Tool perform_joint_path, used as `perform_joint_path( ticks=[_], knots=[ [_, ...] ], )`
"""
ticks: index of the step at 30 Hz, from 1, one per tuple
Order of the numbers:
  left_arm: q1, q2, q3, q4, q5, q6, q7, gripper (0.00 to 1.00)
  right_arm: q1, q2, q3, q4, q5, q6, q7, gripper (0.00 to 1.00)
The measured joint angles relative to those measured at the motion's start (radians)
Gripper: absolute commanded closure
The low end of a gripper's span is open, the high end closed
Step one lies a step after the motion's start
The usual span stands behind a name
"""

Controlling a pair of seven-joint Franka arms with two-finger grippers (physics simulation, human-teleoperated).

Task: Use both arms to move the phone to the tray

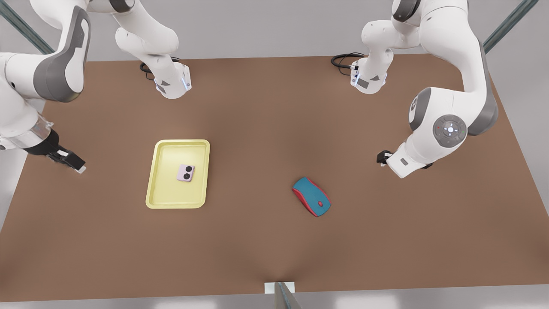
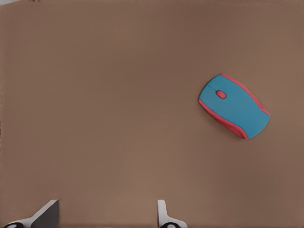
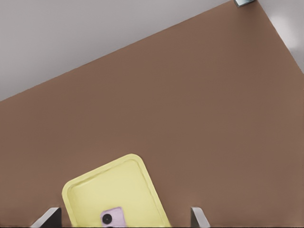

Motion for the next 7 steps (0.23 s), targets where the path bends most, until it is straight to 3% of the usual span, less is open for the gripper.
perform_joint_path(
  ticks=[7],
  knots=[
    [0.002, 0.000, 0.007, 0.040, 0.003, -0.009, -0.066, 0.00, 0.055, 0.003, -0.022, 0.031, 0.003, -0.151, -0.122, 0.00]
  ],
)
